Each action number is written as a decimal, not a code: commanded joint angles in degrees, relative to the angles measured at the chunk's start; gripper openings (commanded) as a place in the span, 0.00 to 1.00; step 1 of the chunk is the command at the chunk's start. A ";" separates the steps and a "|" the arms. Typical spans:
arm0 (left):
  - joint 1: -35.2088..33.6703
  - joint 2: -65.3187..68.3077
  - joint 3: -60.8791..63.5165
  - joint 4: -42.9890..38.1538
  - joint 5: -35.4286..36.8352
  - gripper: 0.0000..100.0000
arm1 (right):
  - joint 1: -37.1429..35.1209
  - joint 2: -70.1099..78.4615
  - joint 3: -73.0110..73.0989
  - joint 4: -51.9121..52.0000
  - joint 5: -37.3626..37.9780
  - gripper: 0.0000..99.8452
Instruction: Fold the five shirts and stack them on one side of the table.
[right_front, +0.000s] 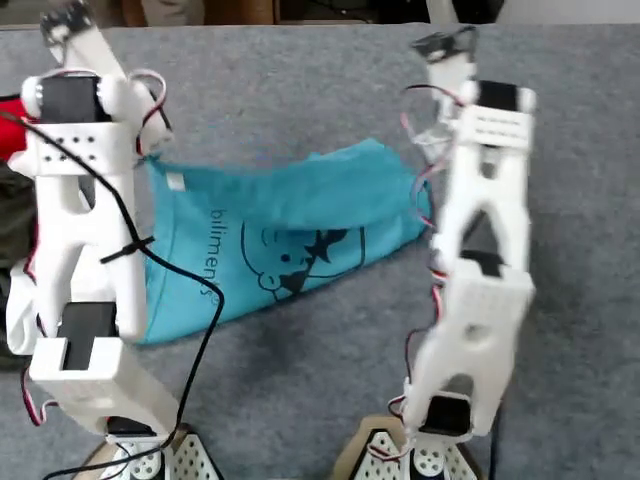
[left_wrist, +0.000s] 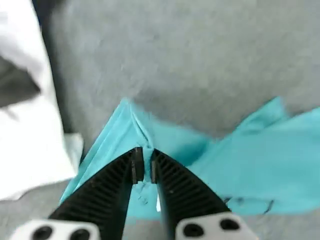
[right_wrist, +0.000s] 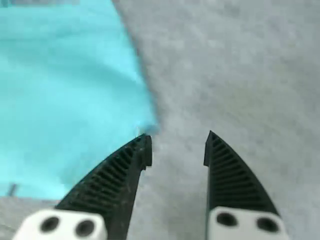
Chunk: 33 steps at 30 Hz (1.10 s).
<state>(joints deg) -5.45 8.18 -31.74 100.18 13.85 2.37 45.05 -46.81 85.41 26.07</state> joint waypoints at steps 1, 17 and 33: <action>-0.70 -2.95 5.10 0.62 -1.76 0.02 | -4.88 10.59 -17.19 8.09 -0.88 0.18; -2.29 -2.95 8.18 0.62 -3.34 0.02 | 0.13 20.88 -19.82 16.97 1.49 0.00; -2.37 -15.78 26.29 0.62 -13.80 0.02 | 0.31 -15.87 31.43 11.52 7.65 0.00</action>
<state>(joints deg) -7.30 -1.67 -8.70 100.18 2.51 2.02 36.79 -23.43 99.30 33.10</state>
